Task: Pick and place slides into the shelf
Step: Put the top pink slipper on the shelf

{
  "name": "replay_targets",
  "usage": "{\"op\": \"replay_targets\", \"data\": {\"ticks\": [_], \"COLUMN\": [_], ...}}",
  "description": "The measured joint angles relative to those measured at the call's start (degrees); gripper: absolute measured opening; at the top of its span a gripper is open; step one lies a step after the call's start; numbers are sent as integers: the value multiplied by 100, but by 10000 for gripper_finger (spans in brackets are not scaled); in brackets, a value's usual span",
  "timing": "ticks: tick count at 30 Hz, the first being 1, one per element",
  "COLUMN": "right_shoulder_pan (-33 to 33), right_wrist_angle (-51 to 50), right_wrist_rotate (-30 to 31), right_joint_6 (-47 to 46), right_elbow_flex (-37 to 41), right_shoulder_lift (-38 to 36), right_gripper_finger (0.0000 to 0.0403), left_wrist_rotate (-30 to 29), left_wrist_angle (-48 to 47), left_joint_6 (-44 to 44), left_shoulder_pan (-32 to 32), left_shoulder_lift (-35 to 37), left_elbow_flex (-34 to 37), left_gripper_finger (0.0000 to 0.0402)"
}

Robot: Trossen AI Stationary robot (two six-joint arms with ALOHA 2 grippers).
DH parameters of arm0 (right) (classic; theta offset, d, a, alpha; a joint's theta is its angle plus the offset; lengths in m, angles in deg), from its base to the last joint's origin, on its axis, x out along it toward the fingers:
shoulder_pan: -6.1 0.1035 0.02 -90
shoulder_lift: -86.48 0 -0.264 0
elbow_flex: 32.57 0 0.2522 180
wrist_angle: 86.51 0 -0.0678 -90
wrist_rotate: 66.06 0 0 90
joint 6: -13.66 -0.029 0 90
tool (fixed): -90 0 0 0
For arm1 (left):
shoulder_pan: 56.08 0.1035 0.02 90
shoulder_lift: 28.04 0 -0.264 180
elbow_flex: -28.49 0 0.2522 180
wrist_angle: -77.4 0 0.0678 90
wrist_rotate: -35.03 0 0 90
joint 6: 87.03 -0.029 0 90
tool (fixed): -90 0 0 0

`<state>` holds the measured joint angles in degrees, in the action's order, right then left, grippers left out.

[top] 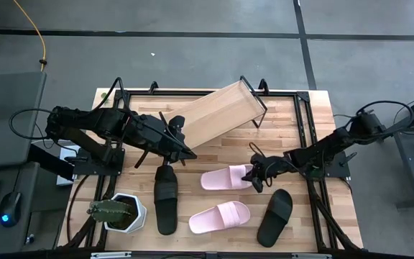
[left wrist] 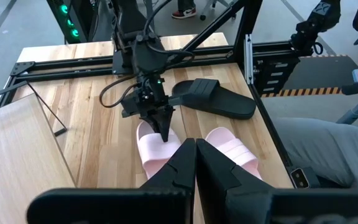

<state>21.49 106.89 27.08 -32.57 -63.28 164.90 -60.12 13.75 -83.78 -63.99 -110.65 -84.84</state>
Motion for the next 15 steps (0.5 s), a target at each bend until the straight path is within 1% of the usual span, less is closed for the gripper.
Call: {"op": "replay_targets", "data": {"ticks": [5, 9, 12, 15], "right_shoulder_pan": [-251, -414, -491, -545], "right_wrist_angle": [-37, -264, -921, -1859], "right_wrist_rotate": [-362, -566, -545, -536], "right_joint_6": [281, 517, 720, 892], "right_elbow_flex": [-46, -190, -408, -745], "right_shoulder_lift": [-116, -454, -822, -1195], "right_gripper_finger": [1, 1, 0, 0], "left_wrist_rotate": [0, 0, 0, 0], "left_wrist_angle": [-2, -5, -9, -25], "left_joint_6": [0, 0, 0, 0], "left_shoulder_pan": [-1, 0, -1, 0], "left_shoulder_lift": [0, 2, 2, 2], "left_elbow_flex": [0, 0, 0, -1], "left_gripper_finger": [1, 1, 1, 1]}}
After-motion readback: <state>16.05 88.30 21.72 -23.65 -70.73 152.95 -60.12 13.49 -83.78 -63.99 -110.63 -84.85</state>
